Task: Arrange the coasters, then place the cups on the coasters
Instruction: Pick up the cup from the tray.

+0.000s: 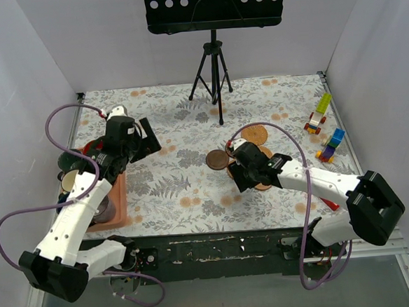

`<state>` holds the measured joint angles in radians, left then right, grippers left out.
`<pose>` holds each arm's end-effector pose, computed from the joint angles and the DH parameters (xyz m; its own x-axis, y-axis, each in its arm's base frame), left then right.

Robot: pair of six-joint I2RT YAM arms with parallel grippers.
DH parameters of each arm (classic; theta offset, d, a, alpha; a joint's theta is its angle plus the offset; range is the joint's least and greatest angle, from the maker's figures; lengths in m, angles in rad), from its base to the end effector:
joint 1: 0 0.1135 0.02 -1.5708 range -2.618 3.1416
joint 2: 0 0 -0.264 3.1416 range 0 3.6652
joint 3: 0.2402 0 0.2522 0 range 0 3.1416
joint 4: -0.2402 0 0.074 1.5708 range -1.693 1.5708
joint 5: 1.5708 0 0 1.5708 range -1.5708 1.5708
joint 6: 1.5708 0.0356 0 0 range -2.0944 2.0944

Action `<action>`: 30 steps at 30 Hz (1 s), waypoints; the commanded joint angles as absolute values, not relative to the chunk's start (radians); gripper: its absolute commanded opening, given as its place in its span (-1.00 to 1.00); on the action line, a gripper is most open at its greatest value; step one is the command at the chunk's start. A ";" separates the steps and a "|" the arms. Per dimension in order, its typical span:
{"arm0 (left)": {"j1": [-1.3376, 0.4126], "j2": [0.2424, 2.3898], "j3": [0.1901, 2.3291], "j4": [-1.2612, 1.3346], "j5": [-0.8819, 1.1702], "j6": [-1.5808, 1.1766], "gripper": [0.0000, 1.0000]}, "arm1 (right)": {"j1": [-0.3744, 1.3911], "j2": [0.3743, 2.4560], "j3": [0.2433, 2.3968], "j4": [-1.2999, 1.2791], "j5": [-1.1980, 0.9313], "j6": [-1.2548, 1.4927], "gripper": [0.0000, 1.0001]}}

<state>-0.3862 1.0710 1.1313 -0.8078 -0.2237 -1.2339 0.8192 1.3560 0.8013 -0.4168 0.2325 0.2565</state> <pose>0.2013 -0.0733 0.3460 -0.4126 -0.8257 -0.3848 -0.5227 0.5605 -0.6423 0.1868 0.1879 0.2037 -0.7032 -0.3909 -0.5939 -0.4588 0.8876 -0.0409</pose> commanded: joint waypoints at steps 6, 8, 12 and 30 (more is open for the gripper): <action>-0.241 1.195 1.227 -0.928 -0.471 -1.287 0.96 | 0.824 1.330 1.037 -0.471 0.232 0.261 0.25; -0.210 1.189 1.194 -0.925 -0.489 -1.286 0.96 | 0.824 1.353 1.090 -0.492 0.229 0.268 0.25; -0.158 1.213 1.155 -0.914 -0.497 -1.289 0.96 | 0.824 1.387 1.169 -0.512 0.193 0.261 0.24; -0.048 1.391 1.081 -0.767 -0.526 -1.183 0.89 | 0.805 1.491 1.411 -0.658 0.130 0.109 0.22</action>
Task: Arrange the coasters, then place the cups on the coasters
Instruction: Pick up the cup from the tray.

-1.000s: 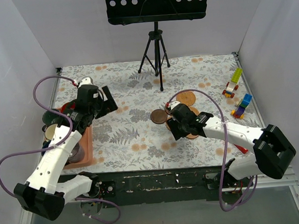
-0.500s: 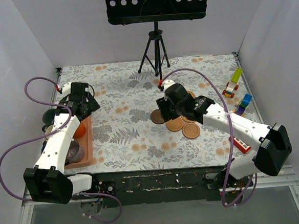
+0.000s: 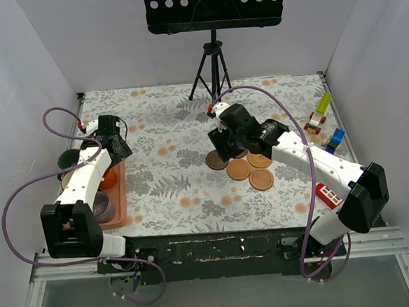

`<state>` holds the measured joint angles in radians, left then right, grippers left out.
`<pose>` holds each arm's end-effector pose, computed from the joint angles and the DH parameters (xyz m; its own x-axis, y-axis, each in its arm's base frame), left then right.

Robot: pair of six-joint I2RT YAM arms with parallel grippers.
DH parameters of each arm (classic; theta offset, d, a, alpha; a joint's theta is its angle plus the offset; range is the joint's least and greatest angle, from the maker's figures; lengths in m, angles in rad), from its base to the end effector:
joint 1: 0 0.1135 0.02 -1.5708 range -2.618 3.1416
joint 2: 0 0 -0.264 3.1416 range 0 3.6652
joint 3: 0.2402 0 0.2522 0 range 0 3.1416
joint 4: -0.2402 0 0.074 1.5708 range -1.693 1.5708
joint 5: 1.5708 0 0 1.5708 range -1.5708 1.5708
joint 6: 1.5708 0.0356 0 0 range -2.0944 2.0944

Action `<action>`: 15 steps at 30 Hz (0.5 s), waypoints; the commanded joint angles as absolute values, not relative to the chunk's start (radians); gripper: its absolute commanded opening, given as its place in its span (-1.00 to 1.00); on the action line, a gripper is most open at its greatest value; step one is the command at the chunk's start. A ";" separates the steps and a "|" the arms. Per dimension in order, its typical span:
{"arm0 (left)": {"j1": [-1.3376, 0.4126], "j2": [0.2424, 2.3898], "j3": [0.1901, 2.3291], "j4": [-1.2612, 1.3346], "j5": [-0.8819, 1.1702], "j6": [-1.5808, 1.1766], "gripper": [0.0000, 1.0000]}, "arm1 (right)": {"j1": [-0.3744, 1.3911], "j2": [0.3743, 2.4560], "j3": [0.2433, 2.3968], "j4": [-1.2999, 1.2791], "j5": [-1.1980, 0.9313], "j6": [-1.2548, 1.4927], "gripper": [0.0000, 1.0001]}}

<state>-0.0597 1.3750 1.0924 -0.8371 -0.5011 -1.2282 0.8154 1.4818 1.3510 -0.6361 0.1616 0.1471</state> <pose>0.2670 0.0012 0.2671 -0.1542 -0.8183 -0.5537 -0.8988 0.3489 -0.2654 0.2275 0.2333 0.3283 -0.5643 -0.3882 -0.7287 -0.5624 0.8268 -0.0049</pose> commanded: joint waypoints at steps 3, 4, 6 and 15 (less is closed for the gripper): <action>-0.046 1.433 1.077 -0.747 -0.563 -1.155 0.68 | 0.804 1.502 1.437 -0.670 0.109 0.098 0.21; -0.046 1.445 1.078 -0.746 -0.578 -1.149 0.57 | 0.802 1.508 1.448 -0.676 0.106 0.088 0.21; -0.048 1.459 1.084 -0.744 -0.595 -1.147 0.40 | 0.798 1.519 1.476 -0.696 0.103 0.060 0.21; -0.046 1.517 1.071 -0.762 -0.615 -1.157 -0.37 | 0.776 1.531 1.517 -0.715 0.075 0.009 0.20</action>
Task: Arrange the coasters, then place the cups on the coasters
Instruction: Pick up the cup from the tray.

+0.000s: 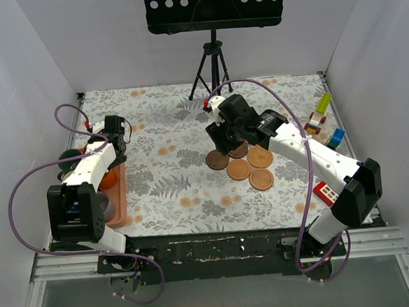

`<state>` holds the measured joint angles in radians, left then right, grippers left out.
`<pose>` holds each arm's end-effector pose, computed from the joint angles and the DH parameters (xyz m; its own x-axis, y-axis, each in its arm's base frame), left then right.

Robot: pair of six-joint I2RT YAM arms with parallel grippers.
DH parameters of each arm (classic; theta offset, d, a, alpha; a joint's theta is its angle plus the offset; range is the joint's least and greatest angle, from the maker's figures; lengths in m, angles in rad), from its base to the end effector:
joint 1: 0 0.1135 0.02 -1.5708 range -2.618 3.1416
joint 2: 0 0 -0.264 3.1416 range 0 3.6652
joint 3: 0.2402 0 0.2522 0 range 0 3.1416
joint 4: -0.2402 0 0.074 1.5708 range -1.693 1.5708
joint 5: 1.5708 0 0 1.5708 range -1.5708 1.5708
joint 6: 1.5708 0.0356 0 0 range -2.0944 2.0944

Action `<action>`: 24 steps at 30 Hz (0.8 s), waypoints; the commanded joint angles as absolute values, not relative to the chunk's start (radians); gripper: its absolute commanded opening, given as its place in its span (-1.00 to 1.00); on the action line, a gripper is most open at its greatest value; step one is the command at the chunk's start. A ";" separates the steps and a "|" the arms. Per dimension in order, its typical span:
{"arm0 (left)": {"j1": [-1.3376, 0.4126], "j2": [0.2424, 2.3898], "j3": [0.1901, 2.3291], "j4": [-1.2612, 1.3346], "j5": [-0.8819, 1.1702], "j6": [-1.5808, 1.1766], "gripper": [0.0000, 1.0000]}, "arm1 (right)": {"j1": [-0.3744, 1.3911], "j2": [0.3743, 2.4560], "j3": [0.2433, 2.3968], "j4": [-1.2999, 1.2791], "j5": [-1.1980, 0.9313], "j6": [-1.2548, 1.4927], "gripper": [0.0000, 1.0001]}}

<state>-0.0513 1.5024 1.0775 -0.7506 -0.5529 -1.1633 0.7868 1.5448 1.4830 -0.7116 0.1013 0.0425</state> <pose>0.2906 0.0038 0.2343 -0.2199 -0.7711 -0.5976 -0.9089 0.3844 -0.1615 0.2424 0.2379 0.3457 -0.5206 -0.4622 -0.7179 -0.6318 0.7741 -0.0402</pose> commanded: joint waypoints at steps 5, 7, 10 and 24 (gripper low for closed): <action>-0.046 1.505 1.052 -0.764 -0.667 -1.121 -0.79 | 0.773 1.523 1.489 -0.677 0.064 0.029 0.20; -0.046 1.491 1.054 -0.752 -0.670 -1.106 -0.92 | 0.770 1.531 1.500 -0.675 0.071 0.025 0.20; -0.046 1.477 1.058 -0.747 -0.666 -1.085 -1.00 | 0.769 1.534 1.511 -0.675 0.060 0.018 0.20; -0.049 1.243 1.060 -0.644 -0.413 -0.853 -1.00 | 0.765 1.499 1.482 -0.644 0.067 0.026 0.20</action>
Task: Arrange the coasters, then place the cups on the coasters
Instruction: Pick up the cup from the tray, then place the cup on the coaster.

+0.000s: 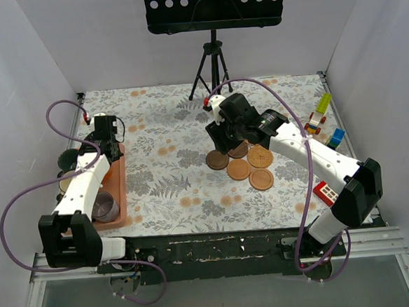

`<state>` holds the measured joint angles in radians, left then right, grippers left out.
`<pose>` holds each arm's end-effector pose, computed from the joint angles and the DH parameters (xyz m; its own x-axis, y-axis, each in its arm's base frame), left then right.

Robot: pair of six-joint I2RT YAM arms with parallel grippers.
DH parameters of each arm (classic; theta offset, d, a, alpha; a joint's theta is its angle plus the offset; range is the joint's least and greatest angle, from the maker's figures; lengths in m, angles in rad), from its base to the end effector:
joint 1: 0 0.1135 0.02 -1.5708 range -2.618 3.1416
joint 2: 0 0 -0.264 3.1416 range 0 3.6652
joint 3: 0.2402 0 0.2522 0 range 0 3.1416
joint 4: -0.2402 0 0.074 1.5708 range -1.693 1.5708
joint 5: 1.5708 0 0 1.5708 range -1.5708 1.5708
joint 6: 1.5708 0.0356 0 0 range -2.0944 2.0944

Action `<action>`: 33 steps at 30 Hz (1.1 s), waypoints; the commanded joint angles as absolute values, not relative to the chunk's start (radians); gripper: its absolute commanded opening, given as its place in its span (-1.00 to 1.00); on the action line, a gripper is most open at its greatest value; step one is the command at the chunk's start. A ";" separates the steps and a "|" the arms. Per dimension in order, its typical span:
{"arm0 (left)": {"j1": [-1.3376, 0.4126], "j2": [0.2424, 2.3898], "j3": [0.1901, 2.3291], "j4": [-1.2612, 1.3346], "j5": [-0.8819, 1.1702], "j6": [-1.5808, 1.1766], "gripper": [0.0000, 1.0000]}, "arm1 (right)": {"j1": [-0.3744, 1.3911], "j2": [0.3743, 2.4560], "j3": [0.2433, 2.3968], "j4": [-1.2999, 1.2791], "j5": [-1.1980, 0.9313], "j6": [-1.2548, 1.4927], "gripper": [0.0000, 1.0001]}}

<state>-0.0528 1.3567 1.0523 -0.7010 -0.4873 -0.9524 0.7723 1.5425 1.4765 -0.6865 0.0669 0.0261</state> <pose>0.2726 0.0023 0.2662 -0.3227 -0.7039 -0.6327 -0.8052 0.5555 -0.2073 0.2458 0.2361 0.3463 -0.5067 -0.4572 -0.7309 -0.6483 0.7610 -0.0266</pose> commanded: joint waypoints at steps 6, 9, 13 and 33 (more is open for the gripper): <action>-0.058 1.175 1.057 -0.646 -0.278 -0.842 -1.00 | 0.755 1.490 1.482 -0.643 0.081 0.044 0.20; -0.072 1.155 1.060 -0.649 -0.229 -0.835 -1.00 | 0.724 1.483 1.485 -0.640 0.074 0.069 0.22; -0.115 1.126 1.077 -0.657 -0.161 -0.831 -1.00 | 0.674 1.485 1.502 -0.644 0.063 0.101 0.24; -0.827 1.416 1.250 -0.493 -0.272 -0.953 -1.00 | 0.578 1.519 1.632 -0.750 -0.094 0.190 0.38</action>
